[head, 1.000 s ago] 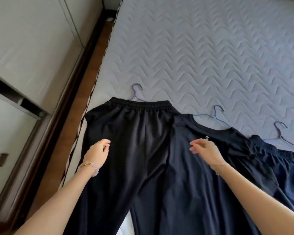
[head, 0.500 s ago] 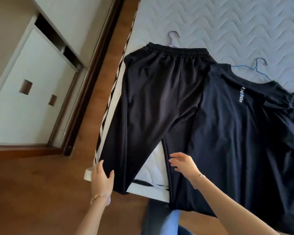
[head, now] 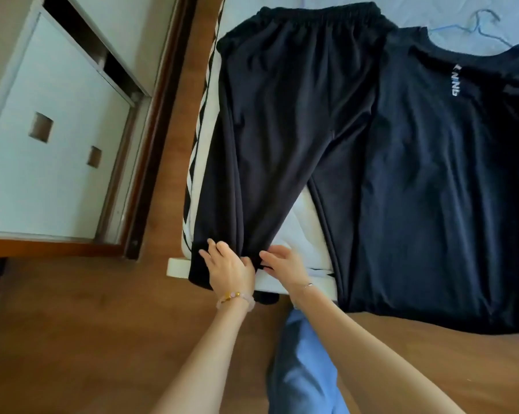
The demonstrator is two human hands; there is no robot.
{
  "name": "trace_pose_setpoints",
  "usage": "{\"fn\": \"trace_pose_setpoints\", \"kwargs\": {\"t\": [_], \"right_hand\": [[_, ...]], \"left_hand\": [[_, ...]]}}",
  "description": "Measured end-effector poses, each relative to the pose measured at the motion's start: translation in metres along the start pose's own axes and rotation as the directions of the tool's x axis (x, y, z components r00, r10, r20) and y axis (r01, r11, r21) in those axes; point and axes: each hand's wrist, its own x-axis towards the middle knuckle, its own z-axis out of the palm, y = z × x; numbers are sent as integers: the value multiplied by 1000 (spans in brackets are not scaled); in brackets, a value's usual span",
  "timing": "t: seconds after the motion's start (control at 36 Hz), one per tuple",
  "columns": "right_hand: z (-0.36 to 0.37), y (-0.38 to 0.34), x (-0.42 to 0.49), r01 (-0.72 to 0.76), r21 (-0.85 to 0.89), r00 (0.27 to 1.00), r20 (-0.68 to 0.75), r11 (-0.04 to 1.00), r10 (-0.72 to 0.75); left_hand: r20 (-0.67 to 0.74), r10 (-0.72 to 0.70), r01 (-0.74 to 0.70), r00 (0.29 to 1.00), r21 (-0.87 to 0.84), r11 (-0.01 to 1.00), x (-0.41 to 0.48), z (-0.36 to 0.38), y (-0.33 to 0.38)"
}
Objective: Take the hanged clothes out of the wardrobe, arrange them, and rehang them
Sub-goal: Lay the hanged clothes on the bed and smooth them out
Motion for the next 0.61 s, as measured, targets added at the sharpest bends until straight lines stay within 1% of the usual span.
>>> {"fn": "trace_pose_setpoints", "kwargs": {"t": [0.11,0.17,0.22,0.28,0.33,0.39,0.44,0.5,0.56,0.61], "right_hand": [[31,13,-1,-19,-78,1000,-2,997,18],[44,21,-3,-52,-87,999,-20,995,50],[50,31,-5,-105,-32,994,-43,994,103],[51,38,-10,-120,29,991,-56,992,121],[45,42,-16,-105,50,992,-71,993,109],[37,46,-19,-92,57,989,-106,994,98],[29,48,-22,-75,31,985,-151,997,79],[25,49,-28,-63,19,981,-181,998,65],[26,47,-35,-38,24,974,-222,999,42],[31,45,-40,-16,67,968,-249,998,32]], "left_hand": [[0,86,-85,996,-40,996,3,-15,-27],[-32,91,-94,995,-110,990,7,-25,-43],[-71,49,-63,996,-219,974,12,-36,-58],[-53,-52,33,997,-310,950,22,-47,-76],[24,-176,174,984,-349,921,34,-58,-99],[100,-227,247,969,-323,914,49,-69,-124],[190,-179,235,965,-336,912,63,-81,-144],[305,-62,182,950,-384,905,72,-92,-155],[433,25,180,901,-425,887,77,-104,-156],[538,74,244,840,-495,834,79,-113,-158]]}}
